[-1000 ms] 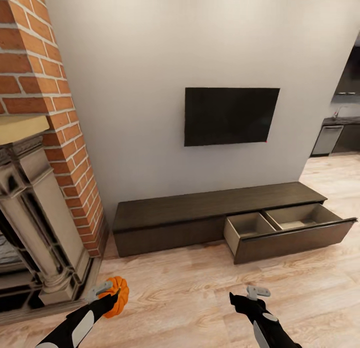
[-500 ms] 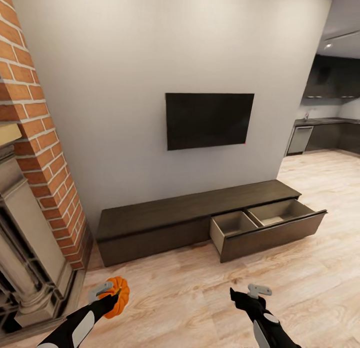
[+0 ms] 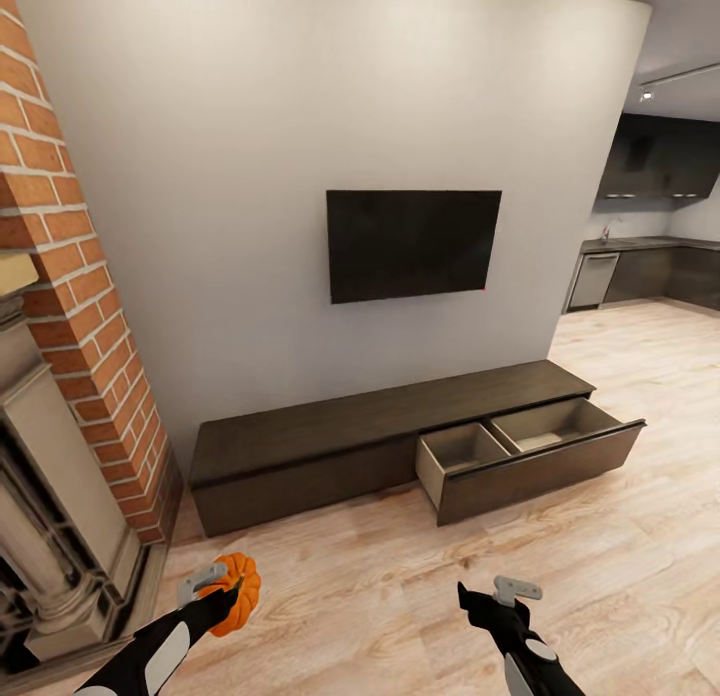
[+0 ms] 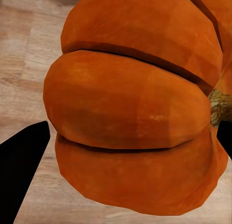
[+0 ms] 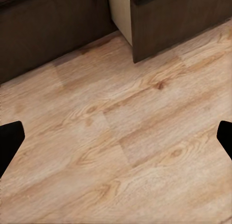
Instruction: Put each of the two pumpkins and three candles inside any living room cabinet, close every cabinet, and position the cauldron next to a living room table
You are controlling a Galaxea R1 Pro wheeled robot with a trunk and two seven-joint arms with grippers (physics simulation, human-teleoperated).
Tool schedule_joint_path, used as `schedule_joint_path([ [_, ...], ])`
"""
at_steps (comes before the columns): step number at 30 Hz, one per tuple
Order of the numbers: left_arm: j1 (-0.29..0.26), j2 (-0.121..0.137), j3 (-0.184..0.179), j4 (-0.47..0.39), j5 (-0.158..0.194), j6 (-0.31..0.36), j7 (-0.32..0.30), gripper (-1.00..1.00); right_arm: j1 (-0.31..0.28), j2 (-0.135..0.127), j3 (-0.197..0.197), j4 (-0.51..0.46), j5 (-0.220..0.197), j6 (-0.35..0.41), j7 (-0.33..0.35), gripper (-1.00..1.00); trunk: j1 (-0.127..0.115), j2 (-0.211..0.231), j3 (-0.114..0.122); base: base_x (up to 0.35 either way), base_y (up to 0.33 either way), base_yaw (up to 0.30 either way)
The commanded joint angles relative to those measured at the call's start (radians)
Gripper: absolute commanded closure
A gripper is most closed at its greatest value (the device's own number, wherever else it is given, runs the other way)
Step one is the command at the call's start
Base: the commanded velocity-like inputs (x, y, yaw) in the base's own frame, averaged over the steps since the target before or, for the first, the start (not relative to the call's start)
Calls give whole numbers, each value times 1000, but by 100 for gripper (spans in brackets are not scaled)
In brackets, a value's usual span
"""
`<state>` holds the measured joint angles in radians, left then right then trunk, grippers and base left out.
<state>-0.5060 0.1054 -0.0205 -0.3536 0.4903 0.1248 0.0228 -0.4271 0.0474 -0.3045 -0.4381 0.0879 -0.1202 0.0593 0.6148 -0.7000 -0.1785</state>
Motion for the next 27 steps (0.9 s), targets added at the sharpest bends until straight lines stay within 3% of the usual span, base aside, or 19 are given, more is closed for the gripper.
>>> schedule_joint_path([
  [1,1,0,-3,-2,7,6,4,100,-1,1,-8,1,9,-4,6,-100,0,-1,-2,0,0,0],
  [13,1,0,-3,-2,8,7,8,100,-1,0,-10,-1,6,-6,10,-100,0,-1,5,0,-6,-170],
  [27,1,-1,-5,2,10,7,13,100,-1,0,-11,0,6,-6,10,-100,0,-1,18,0,-252,-253],
])
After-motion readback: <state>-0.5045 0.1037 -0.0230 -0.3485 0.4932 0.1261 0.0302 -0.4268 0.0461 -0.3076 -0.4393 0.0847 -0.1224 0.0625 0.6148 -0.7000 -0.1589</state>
